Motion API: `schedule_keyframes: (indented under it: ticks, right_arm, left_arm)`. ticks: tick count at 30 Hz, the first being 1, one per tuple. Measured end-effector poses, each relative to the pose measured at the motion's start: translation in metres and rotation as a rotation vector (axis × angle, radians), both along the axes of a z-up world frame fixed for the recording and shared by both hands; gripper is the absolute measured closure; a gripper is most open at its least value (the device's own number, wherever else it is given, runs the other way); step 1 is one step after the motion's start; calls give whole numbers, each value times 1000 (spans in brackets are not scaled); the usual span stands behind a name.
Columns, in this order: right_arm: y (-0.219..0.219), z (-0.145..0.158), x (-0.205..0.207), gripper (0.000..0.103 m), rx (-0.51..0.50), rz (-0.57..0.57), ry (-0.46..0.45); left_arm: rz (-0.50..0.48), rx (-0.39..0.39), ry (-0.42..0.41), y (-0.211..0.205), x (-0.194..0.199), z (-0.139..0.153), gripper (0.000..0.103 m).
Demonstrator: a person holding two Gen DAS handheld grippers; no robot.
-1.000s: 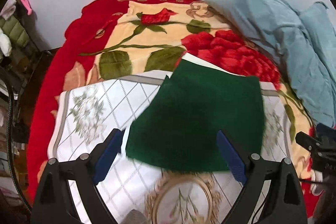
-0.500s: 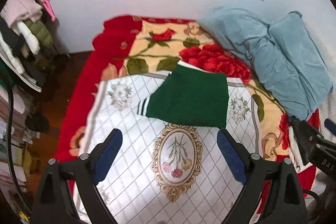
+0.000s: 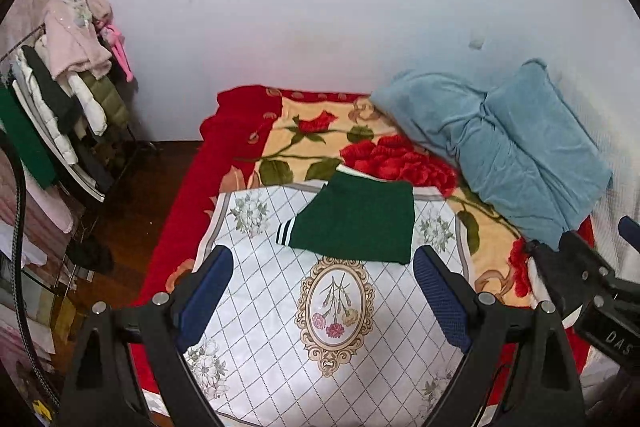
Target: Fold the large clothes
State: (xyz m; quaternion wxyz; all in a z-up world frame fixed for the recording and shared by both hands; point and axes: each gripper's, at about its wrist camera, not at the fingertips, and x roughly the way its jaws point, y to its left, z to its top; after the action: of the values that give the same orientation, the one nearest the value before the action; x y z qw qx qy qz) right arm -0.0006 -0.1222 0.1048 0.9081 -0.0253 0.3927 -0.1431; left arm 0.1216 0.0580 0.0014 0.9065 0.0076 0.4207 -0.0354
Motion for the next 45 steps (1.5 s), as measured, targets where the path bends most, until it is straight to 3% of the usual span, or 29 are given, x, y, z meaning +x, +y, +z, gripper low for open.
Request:
schedule_keyframes:
  ticks: [7,20,45]
  right_arm:
    - [9,25,-23,0,-13,25,-21]
    - [10,39,-38,0,-3,26,-19]
    - [10,37,-46,0,19,41,-10]
  left_arm:
    - [15,-11,-33,2,-18,13,9]
    - [4,-14,-27,2,-30,17,9]
    - [-2,-6,-23,0,-37,21,9]
